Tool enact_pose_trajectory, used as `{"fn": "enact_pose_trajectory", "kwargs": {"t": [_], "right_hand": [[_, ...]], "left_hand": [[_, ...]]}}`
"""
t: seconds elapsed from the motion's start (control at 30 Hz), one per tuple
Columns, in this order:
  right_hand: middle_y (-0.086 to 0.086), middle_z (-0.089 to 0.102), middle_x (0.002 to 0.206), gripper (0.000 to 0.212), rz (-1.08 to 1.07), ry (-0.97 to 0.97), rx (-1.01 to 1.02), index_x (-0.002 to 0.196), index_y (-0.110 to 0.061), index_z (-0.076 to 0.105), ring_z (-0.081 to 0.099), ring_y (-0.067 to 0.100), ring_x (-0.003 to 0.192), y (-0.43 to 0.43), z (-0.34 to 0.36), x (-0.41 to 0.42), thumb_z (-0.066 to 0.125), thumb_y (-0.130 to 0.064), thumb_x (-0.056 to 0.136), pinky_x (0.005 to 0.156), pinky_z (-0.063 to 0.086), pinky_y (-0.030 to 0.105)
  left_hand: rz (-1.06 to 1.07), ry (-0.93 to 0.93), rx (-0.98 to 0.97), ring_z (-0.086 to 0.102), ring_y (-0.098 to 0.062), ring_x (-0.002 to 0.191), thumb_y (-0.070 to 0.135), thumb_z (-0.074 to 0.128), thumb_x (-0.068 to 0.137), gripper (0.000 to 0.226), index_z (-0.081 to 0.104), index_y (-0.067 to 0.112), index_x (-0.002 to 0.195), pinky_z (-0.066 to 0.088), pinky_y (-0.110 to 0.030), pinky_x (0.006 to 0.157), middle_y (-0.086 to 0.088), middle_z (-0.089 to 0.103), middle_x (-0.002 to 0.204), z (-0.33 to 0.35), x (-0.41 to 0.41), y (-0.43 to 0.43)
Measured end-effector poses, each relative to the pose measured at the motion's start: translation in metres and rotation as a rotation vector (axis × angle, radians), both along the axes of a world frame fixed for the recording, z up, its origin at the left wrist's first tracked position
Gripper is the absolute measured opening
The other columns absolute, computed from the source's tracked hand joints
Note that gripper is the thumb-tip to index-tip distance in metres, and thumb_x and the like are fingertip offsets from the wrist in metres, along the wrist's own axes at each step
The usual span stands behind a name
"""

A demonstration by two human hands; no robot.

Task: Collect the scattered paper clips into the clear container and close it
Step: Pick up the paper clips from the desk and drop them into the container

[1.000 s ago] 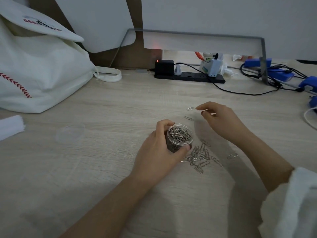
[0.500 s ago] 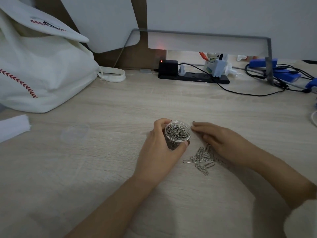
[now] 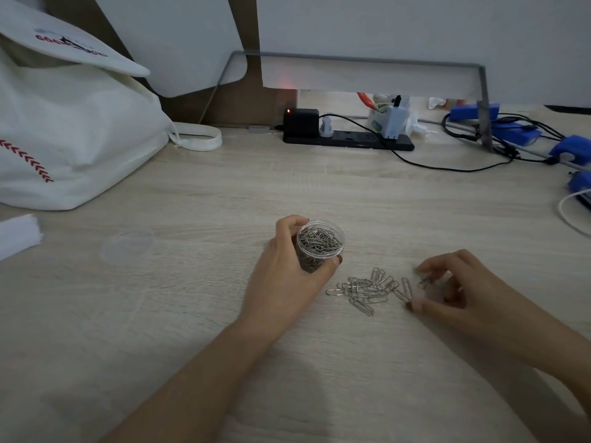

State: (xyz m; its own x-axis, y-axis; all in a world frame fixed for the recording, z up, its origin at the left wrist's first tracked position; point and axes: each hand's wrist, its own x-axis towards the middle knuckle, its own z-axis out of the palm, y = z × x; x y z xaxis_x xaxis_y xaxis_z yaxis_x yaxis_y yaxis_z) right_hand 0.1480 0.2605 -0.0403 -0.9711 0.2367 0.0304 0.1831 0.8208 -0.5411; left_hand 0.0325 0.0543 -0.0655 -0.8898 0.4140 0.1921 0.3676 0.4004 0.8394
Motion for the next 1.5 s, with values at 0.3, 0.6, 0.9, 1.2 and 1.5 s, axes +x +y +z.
{"fn": "enact_pose_trajectory", "kwargs": {"t": [0.3,0.6,0.9,1.2,1.5], "right_hand": [[-0.007,0.055,0.094,0.025,0.034,0.115,-0.279,0.088,-0.031,0.055,0.056,0.001,0.075,-0.031,0.001,-0.018,0.071,-0.017,0.073,0.067,0.045,0.011],[-0.028,0.027,0.108,0.078,0.12,-0.002,-0.114,0.125,-0.036,0.04,0.04,-0.02,0.09,-0.041,-0.006,-0.025,0.064,-0.062,0.056,0.072,0.038,0.001],[-0.018,0.045,0.093,0.012,0.199,0.127,-0.067,0.084,-0.036,0.052,0.049,0.005,0.076,-0.041,-0.011,-0.031,0.059,-0.026,0.083,0.066,0.038,0.012],[-0.019,0.043,0.089,0.005,0.157,0.125,0.086,0.087,-0.029,0.047,0.049,0.002,0.081,-0.046,-0.01,-0.027,0.051,-0.026,0.088,0.07,0.036,0.007],[-0.016,0.045,0.084,0.01,0.111,0.144,0.081,0.083,-0.026,0.046,0.048,0.001,0.075,-0.049,-0.007,-0.025,0.05,-0.018,0.089,0.069,0.036,0.009]], "left_hand": [[-0.009,-0.001,-0.018,0.049,-0.007,0.117,0.043,0.069,0.077,0.056,0.032,0.035,0.119,0.04,-0.026,0.092,0.015,0.052,0.125,0.0,0.0,0.0],[-0.008,0.013,-0.019,0.05,-0.007,0.116,0.043,0.069,0.076,0.057,0.033,0.033,0.12,0.041,-0.028,0.094,0.014,0.053,0.125,0.0,0.0,0.0],[-0.001,0.009,-0.016,0.05,-0.01,0.117,0.04,0.07,0.076,0.058,0.034,0.031,0.121,0.042,-0.034,0.097,0.012,0.053,0.126,0.0,0.0,0.0],[-0.009,0.009,-0.021,0.05,-0.01,0.118,0.041,0.07,0.077,0.059,0.035,0.03,0.123,0.041,-0.035,0.098,0.012,0.053,0.127,0.001,0.001,0.0],[-0.017,0.01,-0.034,0.049,-0.009,0.119,0.042,0.069,0.077,0.06,0.034,0.031,0.124,0.041,-0.034,0.098,0.013,0.052,0.129,0.0,0.001,0.0]]}}
